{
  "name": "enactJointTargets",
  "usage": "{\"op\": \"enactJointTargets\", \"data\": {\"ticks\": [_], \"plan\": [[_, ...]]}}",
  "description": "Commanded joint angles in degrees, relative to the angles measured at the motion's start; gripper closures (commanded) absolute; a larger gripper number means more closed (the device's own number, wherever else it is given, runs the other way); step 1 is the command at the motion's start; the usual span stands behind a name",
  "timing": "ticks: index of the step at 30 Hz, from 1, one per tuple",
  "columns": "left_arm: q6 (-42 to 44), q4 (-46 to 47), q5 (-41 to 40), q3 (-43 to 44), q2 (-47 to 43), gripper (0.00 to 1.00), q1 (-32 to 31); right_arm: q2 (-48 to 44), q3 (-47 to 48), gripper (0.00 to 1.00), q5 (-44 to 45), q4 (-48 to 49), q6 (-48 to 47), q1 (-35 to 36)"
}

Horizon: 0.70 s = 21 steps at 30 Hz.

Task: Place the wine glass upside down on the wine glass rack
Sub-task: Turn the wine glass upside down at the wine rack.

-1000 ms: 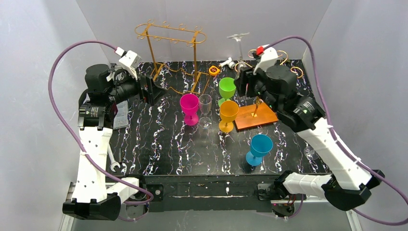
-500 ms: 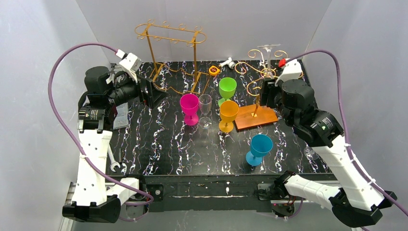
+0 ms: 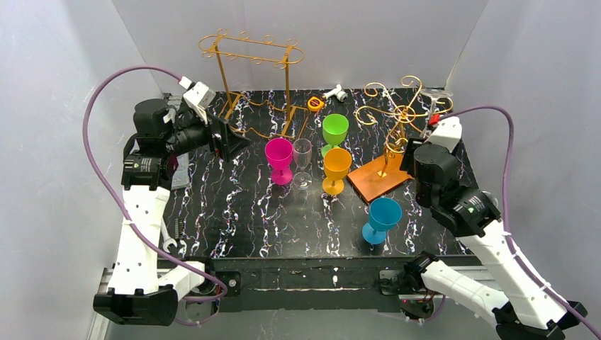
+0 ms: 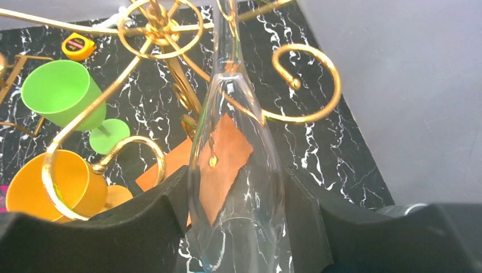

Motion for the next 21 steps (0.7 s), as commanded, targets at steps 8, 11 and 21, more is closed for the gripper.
{"op": "enactJointTargets", "data": {"ticks": [8,11,21], "plan": [[-3.0,7.4,4.7,-3.8,1.4,0.02,-1.4,-2.9,-1.1,0.99,-8.5,3.9,-0.5,-0.5],[-5.2,8.3,2.5,1.8,6.7,0.02,-7.3,-2.8,-1.4,0.99,-9.8,3.7,0.3,-0.4],[-11.9,1.9,2.2,33.2,35.2,0.02,-25.4,-6.1,-3.4,0.99,-9.9,-0.3,4.4,-0.4]]}}
